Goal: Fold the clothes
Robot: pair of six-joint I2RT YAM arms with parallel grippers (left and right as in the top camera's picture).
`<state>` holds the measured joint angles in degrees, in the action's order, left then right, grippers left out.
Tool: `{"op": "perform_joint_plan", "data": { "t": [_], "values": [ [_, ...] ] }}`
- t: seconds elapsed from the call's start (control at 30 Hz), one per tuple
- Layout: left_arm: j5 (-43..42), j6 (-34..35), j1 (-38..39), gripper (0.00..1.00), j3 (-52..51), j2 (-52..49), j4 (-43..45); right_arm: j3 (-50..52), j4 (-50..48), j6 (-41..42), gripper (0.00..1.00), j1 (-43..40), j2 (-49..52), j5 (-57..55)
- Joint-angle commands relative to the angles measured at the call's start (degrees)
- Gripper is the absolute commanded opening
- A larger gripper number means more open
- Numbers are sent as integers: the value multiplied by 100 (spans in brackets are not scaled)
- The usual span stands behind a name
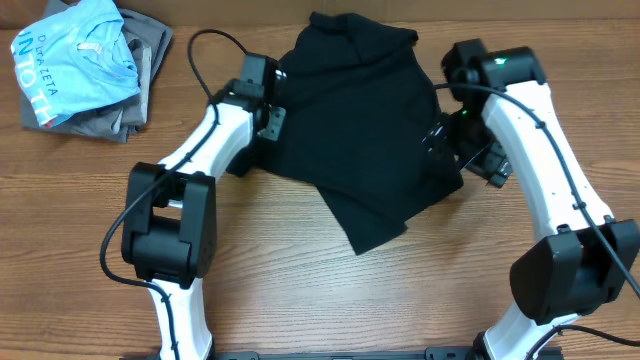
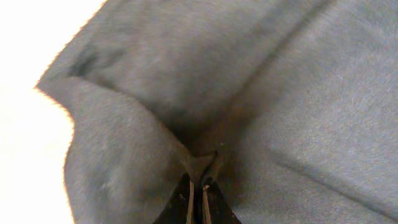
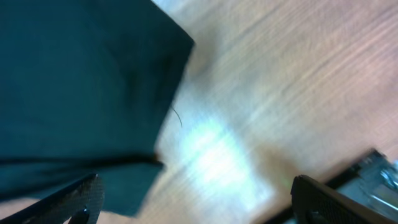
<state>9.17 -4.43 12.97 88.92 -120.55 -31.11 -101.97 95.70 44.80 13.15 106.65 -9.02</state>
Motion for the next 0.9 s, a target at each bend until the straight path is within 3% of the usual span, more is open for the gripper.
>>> {"op": "perform_joint_plan", "data": {
  "t": [0.0, 0.07, 0.2, 0.43, 0.6, 0.87],
  "values": [
    [179, 146, -227, 4, 254, 251, -79, 70, 76, 85, 100, 546, -122, 146],
    [177, 146, -326, 4, 254, 251, -107, 179, -140, -129, 100, 817, -122, 328],
    [177, 144, -466, 8, 254, 251, -179, 590, -1049, -1517, 100, 1342, -120, 1172],
    [175, 144, -507, 15, 254, 251, -214, 1687, -2221, -1930, 100, 1705, -118, 1132],
    [173, 144, -505, 15, 254, 251, -214, 2505, -3300, -2933, 100, 1705, -114, 1725],
    [170, 146, -507, 17, 254, 249, -260, 2957, -3906, -3331, 92, 1707, -109, 1958]
  ]
}}
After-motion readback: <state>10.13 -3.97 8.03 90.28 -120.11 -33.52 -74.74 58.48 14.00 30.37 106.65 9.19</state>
